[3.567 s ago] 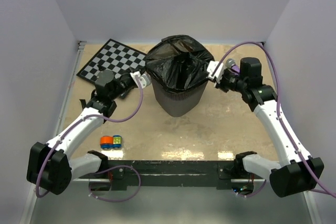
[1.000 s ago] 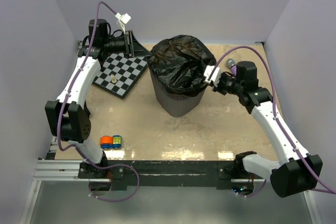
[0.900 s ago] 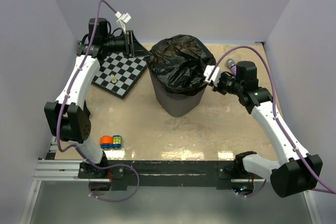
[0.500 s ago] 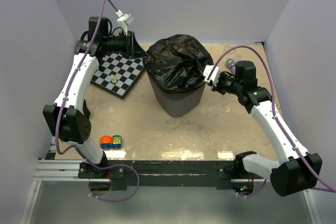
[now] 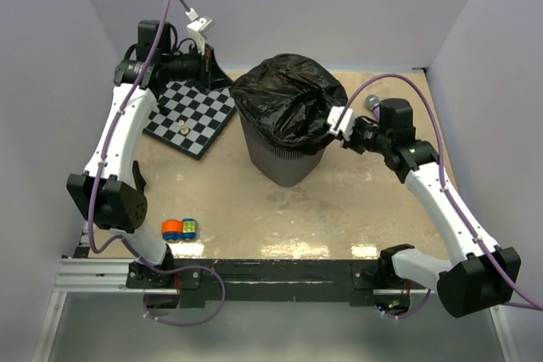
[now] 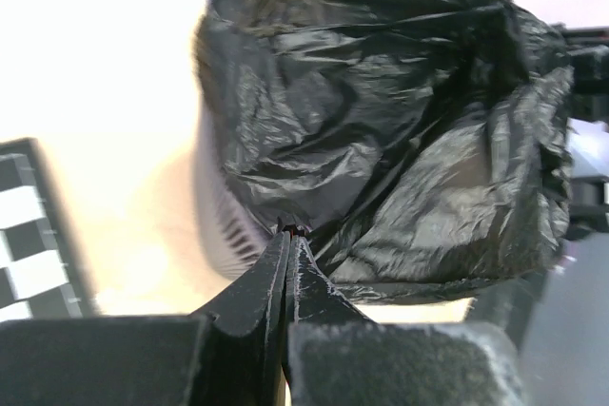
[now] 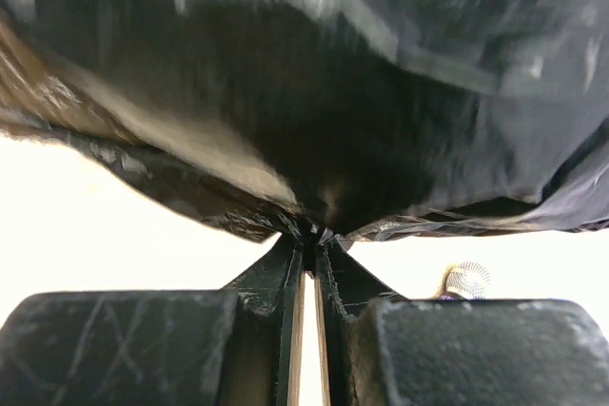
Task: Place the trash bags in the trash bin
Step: Place the trash bag in the bin.
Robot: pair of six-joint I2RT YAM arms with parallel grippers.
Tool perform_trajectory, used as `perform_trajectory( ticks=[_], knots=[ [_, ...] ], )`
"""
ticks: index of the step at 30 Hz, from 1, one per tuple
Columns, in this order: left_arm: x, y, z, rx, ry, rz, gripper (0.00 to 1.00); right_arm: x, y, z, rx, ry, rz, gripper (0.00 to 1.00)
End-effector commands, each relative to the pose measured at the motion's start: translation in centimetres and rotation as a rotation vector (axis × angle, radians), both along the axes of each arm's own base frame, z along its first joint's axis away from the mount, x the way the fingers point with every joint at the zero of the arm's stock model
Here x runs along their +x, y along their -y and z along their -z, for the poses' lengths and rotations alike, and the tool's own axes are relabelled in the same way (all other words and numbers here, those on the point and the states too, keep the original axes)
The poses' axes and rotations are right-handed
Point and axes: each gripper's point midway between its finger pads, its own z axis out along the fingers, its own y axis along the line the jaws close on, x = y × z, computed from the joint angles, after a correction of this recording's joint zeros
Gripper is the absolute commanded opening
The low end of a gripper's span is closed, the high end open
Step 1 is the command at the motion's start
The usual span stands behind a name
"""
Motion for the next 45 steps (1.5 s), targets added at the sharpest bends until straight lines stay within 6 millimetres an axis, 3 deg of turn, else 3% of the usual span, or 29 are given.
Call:
perform_trajectory(
  ticks=[1, 7, 12, 14, 16, 17, 19, 21, 24, 26, 29, 31, 35, 39, 45],
  knots=[
    [-0.5, -2.0, -3.0, 0.053, 0.13, -0.039, 0.0, -0.2, -0.4, -3.5, 0.014, 0.084, -0.029, 0.11],
    [-0.6, -3.6, 0.7, 0.141, 0.109, -0.094, 0.0, -0.1, -1.0, -3.1, 0.012, 0.074, -0.054, 0.11],
    [-0.6, -3.6, 3.5, 0.15, 0.076, -0.085, 0.0, -0.3, -1.7, -3.1, 0.014, 0.074, -0.077, 0.11],
    [-0.6, -3.8, 3.8, 0.125, 0.064, -0.103, 0.0, -0.3, -1.7, -3.3, 0.015, 0.076, -0.073, 0.11],
    [-0.7, -4.0, 2.7, 0.072, 0.083, -0.119, 0.0, -0.5, -1.7, -3.3, 0.015, 0.069, -0.072, 0.11],
    [-0.9, -4.1, 2.2, 0.052, 0.106, -0.105, 0.05, -0.5, -1.6, -3.2, 0.015, 0.069, -0.07, 0.11],
    [-2.8, -3.2, 0.4, 0.014, 0.222, 0.014, 0.41, -0.7, -1.7, -3.2, 0.018, 0.067, -0.069, 0.11],
    [-4.1, -2.6, -0.8, -0.014, 0.307, 0.084, 0.6, -0.8, -1.6, -3.1, 0.025, 0.064, -0.065, 0.11],
    [-5.8, -1.8, -1.7, -0.058, 0.336, 0.207, 0.67, -0.7, -1.7, -3.0, 0.032, 0.063, -0.061, 0.12],
    [-5.7, -1.5, -2.1, -0.113, 0.28, 0.228, 0.68, -0.7, -1.8, -3.1, 0.034, 0.064, -0.059, 0.12],
    [-4.1, -1.3, -2.7, -0.219, 0.164, 0.151, 0.69, -0.8, -1.8, -3.1, 0.036, 0.064, -0.06, 0.12],
    [-2.7, -1.2, -2.7, -0.262, 0.11, 0.088, 0.83, -0.8, -1.8, -3.2, 0.035, 0.066, -0.059, 0.12],
    [-0.1, -1.5, -2.0, -0.276, 0.01, -0.021, 0.96, -0.8, -1.7, -3.3, 0.036, 0.067, -0.059, 0.12],
    [0.8, -1.6, -1.7, -0.286, -0.021, -0.062, 0.91, -0.9, -1.8, -3.1, 0.038, 0.063, -0.059, 0.13],
    [0.4, -1.1, -1.1, -0.283, -0.055, -0.032, 0.61, -0.8, -1.8, -3.0, 0.046, 0.063, -0.056, 0.13]
  ],
)
